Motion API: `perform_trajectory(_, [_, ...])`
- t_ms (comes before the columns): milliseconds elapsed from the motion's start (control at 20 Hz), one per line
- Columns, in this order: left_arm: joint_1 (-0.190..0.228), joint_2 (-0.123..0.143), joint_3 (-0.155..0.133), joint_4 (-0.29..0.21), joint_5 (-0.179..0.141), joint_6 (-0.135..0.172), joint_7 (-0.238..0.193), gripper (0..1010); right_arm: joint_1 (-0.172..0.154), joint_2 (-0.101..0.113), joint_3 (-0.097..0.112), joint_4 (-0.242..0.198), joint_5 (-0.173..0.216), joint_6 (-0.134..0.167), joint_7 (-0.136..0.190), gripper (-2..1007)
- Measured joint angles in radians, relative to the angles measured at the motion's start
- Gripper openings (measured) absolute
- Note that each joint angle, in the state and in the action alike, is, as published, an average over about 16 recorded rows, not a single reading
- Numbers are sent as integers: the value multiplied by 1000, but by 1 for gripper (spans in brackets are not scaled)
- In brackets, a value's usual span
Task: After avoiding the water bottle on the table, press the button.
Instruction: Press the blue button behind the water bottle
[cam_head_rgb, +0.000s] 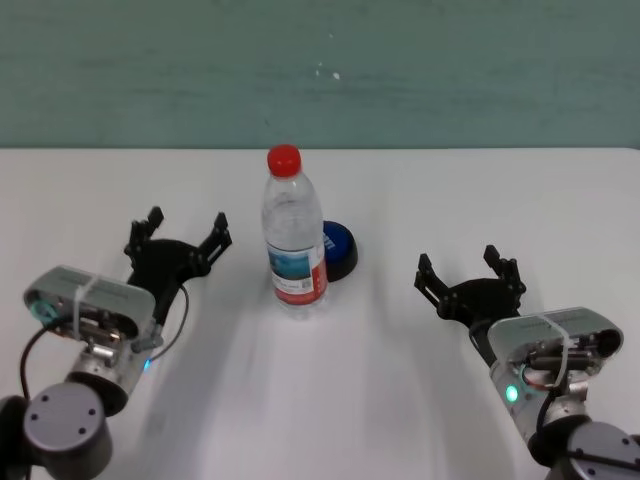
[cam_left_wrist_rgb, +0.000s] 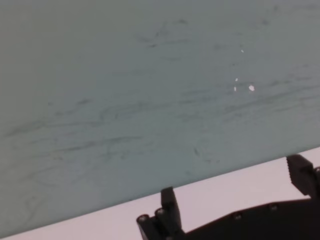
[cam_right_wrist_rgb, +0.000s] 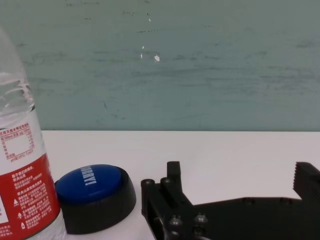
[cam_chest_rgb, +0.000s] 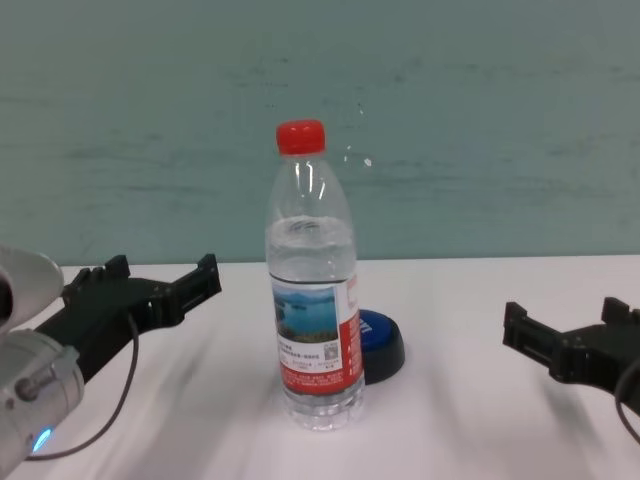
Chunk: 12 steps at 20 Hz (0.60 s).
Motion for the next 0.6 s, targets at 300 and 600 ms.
perform_trajectory(300, [-45,-4,4,54,18,-20,3,1010,0,0,0,0,0,0,0,1004])
perform_trajectory(600, [-80,-3,6,94,24,-36,-5,1010,0,0,0,0,0,0,0,1004])
